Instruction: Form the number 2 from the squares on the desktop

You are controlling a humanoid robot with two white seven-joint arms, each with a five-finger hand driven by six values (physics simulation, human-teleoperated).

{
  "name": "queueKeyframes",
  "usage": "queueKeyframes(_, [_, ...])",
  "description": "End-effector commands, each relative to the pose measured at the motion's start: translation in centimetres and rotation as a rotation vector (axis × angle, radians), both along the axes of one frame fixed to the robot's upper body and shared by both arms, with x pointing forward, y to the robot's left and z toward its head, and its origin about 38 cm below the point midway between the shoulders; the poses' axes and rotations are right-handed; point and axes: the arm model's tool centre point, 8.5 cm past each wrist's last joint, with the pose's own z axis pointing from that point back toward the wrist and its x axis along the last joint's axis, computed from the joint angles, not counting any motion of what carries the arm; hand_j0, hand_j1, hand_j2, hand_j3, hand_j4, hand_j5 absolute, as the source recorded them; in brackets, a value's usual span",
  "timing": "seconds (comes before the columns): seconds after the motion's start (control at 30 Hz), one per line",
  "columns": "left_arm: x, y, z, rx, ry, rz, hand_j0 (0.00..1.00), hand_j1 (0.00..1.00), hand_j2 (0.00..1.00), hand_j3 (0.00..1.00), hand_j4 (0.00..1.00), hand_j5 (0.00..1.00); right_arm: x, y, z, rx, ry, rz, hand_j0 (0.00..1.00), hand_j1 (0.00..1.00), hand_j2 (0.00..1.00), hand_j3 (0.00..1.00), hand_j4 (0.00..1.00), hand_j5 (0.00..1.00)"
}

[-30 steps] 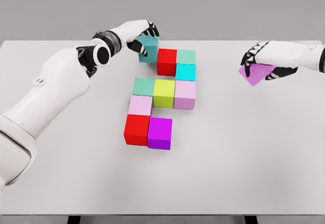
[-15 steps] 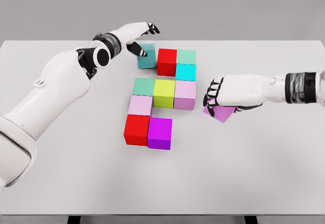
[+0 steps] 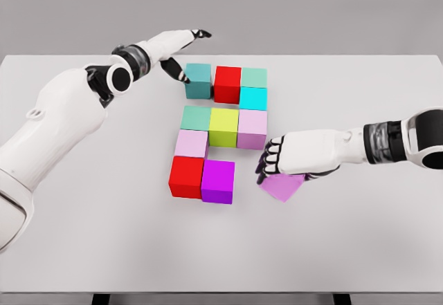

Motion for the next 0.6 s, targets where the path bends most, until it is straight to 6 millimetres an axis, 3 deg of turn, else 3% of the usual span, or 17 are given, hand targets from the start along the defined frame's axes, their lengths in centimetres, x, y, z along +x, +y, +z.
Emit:
queueKeyframes(0.0, [0.0,1.1,0.2,-0.019,0.0,-0.007,1.0,1.0,1.0,1.0,1.0,1.0,0.1,0.0,0.2,0.007,-0.001,-0.004,1.0,1.0,1.0,1.0,1.0,1.0])
queueKeyframes(0.07, [0.1,1.5,0.2,-0.017,0.002,0.002,1.0,1.0,1.0,1.0,1.0,1.0,0.4,-0.1,0.8,0.017,-0.018,-0.012,1.0,1.0,1.0,1.0,1.0,1.0])
queueKeyframes(0.13, [0.4,3.0,-0.6,-0.005,0.022,0.044,1.0,1.0,1.0,1.0,1.0,1.0,1.1,-0.7,2.3,0.043,-0.056,-0.041,1.0,1.0,1.0,1.0,1.0,1.0])
queueKeyframes(0.23, [0.9,5.1,-1.9,0.001,0.06,0.113,1.0,1.0,1.0,1.0,1.0,1.0,2.4,-2.9,4.4,0.078,-0.111,-0.119,1.0,1.0,1.0,1.0,1.0,1.0])
queueKeyframes(0.33, [1.1,6.4,-3.3,0.013,0.094,0.156,1.0,1.0,1.0,1.0,1.0,1.0,2.0,-5.0,4.1,0.051,-0.104,-0.164,1.0,1.0,1.0,1.0,1.0,1.0])
queueKeyframes(0.5, [1.9,6.3,-1.2,0.02,0.063,0.159,1.0,1.0,1.0,1.0,1.0,1.0,-0.1,-8.9,1.1,-0.048,-0.017,-0.229,1.0,1.0,1.0,1.0,1.0,1.0])
queueKeyframes(0.57, [1.7,5.7,-1.5,0.106,0.041,0.125,1.0,1.0,1.0,1.0,1.0,1.0,-0.4,-9.9,0.9,-0.073,-0.008,-0.244,1.0,1.0,1.0,1.0,1.0,1.0])
